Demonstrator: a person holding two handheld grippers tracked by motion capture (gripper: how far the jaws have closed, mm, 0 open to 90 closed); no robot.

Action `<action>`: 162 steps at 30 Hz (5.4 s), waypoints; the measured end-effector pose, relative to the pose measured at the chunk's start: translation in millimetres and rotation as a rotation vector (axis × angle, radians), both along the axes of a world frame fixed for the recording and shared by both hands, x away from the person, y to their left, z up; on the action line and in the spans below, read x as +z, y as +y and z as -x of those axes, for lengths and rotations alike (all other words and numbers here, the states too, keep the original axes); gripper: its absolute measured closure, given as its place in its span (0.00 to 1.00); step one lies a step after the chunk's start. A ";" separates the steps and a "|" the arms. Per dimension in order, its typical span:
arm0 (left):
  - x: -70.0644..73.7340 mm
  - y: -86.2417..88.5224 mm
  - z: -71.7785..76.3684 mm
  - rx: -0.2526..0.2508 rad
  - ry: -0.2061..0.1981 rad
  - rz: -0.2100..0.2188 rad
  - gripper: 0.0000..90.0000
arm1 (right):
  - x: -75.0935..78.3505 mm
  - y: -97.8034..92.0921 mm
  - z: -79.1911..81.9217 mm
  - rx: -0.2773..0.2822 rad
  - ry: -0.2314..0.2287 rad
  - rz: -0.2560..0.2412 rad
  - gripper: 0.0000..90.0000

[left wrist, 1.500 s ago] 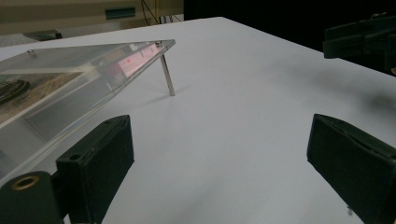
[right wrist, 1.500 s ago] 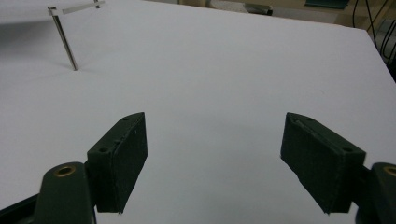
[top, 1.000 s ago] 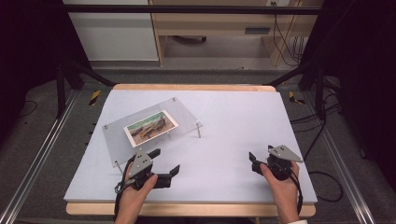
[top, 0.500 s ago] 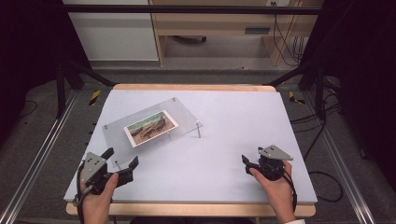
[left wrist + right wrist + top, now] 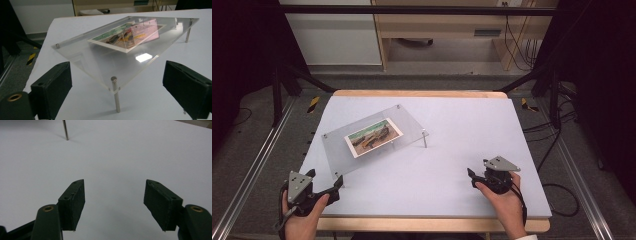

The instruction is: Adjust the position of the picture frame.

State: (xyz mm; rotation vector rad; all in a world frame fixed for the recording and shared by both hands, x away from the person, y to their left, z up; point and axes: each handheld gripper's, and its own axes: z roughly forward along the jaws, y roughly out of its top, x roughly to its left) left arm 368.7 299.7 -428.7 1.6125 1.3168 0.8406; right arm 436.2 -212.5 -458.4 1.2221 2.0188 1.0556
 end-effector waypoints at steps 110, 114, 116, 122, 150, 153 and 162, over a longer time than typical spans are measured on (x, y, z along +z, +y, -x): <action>-36.0 -6.1 -29.9 -0.046 0.123 0.162 0.94 | -6.5 136.5 -125.8 0.176 -0.006 -0.085 0.68; -35.7 -5.8 -29.8 -0.047 0.122 0.165 0.94 | -8.3 139.1 -132.8 0.168 -0.005 -0.124 0.73; -35.6 -5.7 -29.7 -0.048 0.121 0.168 0.94 | -8.9 140.0 -136.8 0.171 -0.014 -0.145 0.78; -35.1 -5.6 -29.6 -0.050 0.116 0.174 0.94 | -8.7 141.9 -140.7 0.191 -0.026 -0.156 0.84; -33.8 -7.2 -30.5 -0.044 0.108 0.155 0.89 | -11.6 141.4 -142.2 0.194 -0.086 -0.176 0.95; -33.3 -7.0 -31.4 -0.042 0.106 0.154 0.86 | -11.5 141.2 -142.6 0.199 -0.080 -0.179 0.95; -32.8 -3.3 -35.5 -0.034 0.104 0.162 0.93 | -10.5 142.2 -142.7 0.205 -0.071 -0.184 0.95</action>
